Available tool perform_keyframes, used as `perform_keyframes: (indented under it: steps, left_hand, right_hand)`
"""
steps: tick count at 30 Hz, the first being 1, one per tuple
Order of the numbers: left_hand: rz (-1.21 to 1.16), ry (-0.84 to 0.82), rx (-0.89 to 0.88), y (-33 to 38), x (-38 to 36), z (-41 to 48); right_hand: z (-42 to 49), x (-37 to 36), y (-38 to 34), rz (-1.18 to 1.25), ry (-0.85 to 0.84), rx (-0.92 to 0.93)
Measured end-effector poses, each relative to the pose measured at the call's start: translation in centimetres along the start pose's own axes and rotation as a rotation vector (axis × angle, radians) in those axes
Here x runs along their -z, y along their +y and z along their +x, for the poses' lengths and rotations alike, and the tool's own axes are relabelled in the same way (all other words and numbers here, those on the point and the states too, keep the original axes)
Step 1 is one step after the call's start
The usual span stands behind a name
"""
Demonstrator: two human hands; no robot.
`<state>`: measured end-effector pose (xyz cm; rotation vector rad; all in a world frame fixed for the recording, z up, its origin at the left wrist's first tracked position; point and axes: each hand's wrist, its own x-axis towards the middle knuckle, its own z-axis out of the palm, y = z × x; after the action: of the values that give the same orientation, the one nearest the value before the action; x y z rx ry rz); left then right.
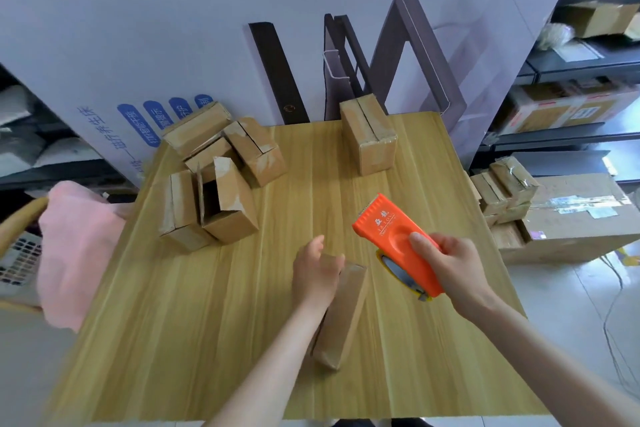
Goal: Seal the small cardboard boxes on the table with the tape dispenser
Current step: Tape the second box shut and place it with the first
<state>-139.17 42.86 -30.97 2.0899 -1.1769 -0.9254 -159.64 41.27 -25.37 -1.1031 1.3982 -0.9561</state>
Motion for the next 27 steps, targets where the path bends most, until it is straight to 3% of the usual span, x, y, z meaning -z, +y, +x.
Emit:
perform_keyframes:
  steps: [3, 5, 14, 18, 22, 27]
  left_hand:
    - [-0.463, -0.184, -0.016, 5.2, 3.7, -0.2]
    - [-0.585, -0.239, -0.033, 7.5, 5.9, -0.7]
    - [-0.509, -0.215, -0.188, 9.1, 9.2, -2.7]
    - [-0.601, -0.224, -0.094, 8.8, 9.4, -2.4]
    - [-0.801, -0.254, 0.120, 8.6, 9.9, -1.2]
    - [-0.739, -0.189, 0.184, 8.7, 9.5, -0.1]
  right_hand:
    - [0.1, 0.2, -1.5, -0.055, -0.037, 0.063]
    - [0.2, 0.2, -2.5, -0.087, -0.056, 0.109]
    - [0.0, -0.8, -4.6, -0.181, -0.071, 0.240]
    - [-0.4, -1.2, -5.1, -0.152, -0.114, 0.242]
    - [-0.6, -1.3, -5.4, -0.160, -0.151, 0.262]
    - [-0.7, -1.7, -5.6, -0.240, -0.150, 0.290]
